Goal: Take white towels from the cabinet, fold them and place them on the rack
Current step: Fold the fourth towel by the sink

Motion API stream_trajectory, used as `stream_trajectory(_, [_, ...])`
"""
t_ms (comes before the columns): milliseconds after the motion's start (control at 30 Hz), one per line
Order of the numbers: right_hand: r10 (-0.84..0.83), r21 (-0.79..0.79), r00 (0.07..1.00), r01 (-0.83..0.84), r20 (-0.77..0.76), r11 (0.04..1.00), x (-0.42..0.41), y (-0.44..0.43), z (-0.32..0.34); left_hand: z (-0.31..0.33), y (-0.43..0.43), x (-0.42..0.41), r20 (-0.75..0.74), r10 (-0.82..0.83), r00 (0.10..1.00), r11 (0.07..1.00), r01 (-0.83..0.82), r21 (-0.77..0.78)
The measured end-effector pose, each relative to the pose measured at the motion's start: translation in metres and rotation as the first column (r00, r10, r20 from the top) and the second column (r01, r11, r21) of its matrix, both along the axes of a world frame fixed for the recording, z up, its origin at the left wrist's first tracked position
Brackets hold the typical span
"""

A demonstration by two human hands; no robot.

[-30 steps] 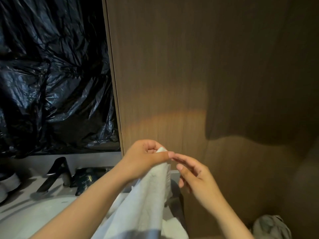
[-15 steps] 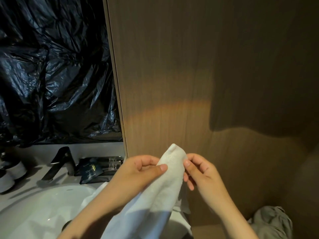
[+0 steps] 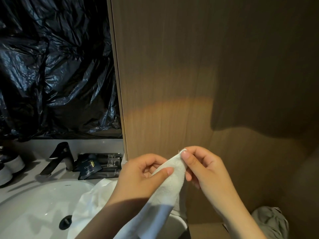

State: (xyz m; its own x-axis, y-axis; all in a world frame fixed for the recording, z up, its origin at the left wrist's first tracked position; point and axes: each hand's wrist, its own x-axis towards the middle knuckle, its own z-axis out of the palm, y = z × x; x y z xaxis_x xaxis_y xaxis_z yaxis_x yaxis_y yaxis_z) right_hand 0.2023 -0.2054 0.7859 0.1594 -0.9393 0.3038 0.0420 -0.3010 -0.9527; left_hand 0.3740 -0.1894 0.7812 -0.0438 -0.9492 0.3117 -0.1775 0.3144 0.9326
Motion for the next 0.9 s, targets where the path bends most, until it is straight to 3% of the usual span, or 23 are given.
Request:
stream_trajectory(100, [-0.070,-0.004,0.997,0.070,0.018,0.998,0.000,-0.001,-0.001,-0.003,0.001,-0.002,-0.069,-0.049,0.996,0.999,0.050,0.014])
stream_trajectory(267, [-0.148,-0.060,0.989,0.147,-0.010,0.987,-0.005,-0.004,0.000,-0.011,0.004,0.002,0.014,-0.076,0.997,0.997,0.076,0.000])
stream_trajectory(533, [-0.304,-0.152,0.948,0.288,-0.094,0.946,-0.019,-0.018,0.010,-0.025,0.004,0.019,0.245,-0.018,0.969,0.999,0.025,-0.026])
stream_trajectory(900, [-0.454,-0.318,0.876,0.390,-0.160,0.864,-0.036,-0.040,0.040,-0.057,-0.007,0.049,0.540,0.041,0.841,0.999,-0.017,-0.048])
